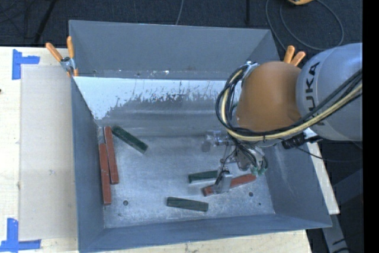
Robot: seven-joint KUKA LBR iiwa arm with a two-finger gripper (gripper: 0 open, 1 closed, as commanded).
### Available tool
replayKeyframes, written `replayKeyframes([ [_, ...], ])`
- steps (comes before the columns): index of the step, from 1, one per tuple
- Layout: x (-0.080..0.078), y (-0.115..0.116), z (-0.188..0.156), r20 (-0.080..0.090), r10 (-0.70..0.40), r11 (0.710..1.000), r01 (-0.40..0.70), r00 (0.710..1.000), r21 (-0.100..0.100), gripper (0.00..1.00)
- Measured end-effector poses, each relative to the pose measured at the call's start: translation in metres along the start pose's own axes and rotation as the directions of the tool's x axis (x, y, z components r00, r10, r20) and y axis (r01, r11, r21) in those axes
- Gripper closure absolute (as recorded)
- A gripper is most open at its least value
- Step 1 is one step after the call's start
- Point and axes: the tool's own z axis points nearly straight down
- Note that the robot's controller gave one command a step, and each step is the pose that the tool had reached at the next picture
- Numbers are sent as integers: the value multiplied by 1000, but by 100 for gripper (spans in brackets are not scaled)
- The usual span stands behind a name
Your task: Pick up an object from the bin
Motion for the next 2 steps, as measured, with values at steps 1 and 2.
replayKeyframes([
  [1,58,-45,81,-7,-101,995,101,995,-1,100],
  [2,58,-45,81,-7,-100,995,100,995,-1,100],
])
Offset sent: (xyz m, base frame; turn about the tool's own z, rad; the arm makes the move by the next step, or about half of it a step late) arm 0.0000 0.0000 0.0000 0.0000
